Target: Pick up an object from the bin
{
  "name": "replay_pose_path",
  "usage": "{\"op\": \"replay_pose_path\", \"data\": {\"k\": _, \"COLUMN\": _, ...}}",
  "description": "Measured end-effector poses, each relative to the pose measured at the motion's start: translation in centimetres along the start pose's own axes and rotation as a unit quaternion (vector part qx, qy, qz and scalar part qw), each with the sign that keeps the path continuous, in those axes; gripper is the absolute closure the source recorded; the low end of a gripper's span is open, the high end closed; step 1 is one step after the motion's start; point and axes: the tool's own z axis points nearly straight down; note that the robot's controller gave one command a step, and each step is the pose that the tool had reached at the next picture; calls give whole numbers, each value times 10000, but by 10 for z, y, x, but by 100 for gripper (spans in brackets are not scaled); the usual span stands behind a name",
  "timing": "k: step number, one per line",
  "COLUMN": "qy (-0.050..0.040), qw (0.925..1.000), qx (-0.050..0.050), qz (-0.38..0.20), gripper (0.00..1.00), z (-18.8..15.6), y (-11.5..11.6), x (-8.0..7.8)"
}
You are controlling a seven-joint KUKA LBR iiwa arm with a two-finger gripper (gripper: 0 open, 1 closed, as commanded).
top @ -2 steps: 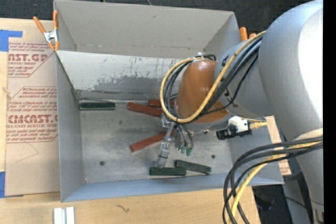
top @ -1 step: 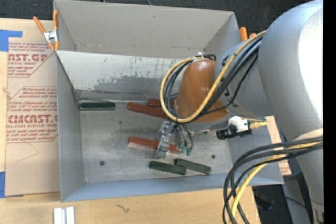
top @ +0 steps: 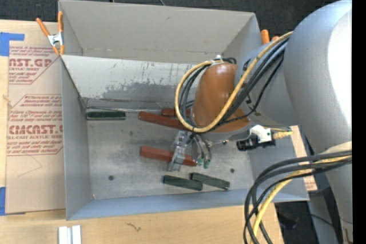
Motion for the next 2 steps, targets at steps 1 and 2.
{"op": "replay_pose_path", "data": {"k": 1, "qy": -9, "qw": 10000, "qx": -4, "qz": -5, "gripper": 100, "z": -32, "y": 1, "x": 0}}
{"op": "replay_pose_path", "data": {"k": 2, "qy": -11, "qw": 10000, "qx": -3, "qz": -10, "gripper": 100, "z": -60, "y": 2, "x": -1}}
